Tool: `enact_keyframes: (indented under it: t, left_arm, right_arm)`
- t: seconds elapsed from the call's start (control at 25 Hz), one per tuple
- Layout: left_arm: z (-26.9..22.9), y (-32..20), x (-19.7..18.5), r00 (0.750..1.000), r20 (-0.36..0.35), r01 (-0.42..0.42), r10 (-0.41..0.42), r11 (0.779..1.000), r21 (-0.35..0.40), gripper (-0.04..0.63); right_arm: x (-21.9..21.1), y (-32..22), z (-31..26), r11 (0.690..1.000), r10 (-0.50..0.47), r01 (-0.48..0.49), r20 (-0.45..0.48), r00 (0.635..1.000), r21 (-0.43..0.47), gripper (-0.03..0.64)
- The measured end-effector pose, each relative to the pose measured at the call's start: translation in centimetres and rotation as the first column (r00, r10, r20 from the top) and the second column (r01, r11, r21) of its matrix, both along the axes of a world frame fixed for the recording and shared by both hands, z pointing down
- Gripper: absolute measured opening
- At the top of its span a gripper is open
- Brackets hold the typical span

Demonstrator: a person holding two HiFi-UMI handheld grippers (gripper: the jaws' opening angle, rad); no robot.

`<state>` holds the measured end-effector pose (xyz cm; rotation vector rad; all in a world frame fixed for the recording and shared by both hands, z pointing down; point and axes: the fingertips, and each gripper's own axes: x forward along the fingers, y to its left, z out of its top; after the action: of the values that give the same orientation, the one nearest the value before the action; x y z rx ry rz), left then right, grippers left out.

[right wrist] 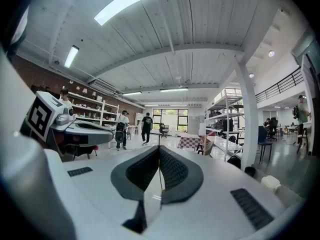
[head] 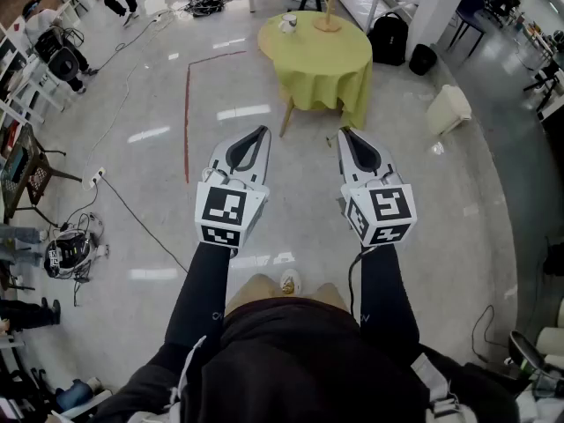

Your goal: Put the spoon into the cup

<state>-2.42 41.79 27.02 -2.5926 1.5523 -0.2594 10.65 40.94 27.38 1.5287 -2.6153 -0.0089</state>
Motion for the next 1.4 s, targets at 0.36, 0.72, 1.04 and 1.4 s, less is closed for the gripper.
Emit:
enact_keyframes:
  t: [0.36,0.72,1.04,1.4]
  left_arm:
    - [-0.2,-0.2,0.0,1.000,0.003,0.010,-0.010,1.000,0.004,0.017]
    - [-0.6,-1.0,-1.0,0.997,-0.004,0.077,-0.077,0.996,0.033,0.017]
    - [-0.2,-3.8,-2.1,0.996,-0.007,0.092,-0.092,0.995,0.027,0.017]
    - [0.5,-13.3,-2.5,0.998,-0.026,0.061,-0.060,0.998,0.023,0.017]
  right_arm:
    - [-0.2,-0.1,0.1,1.000,-0.007,0.007,0.009,1.000,-0.003,0.031]
    - [0.0,-0.6,0.1,0.999,-0.038,0.038,0.052,0.998,-0.002,0.031]
    - [-1.1,-3.5,1.1,0.998,-0.057,0.058,0.033,0.998,-0.017,0.031]
    - [-2.2,-12.3,1.5,0.999,-0.047,0.047,0.032,0.998,-0.012,0.031]
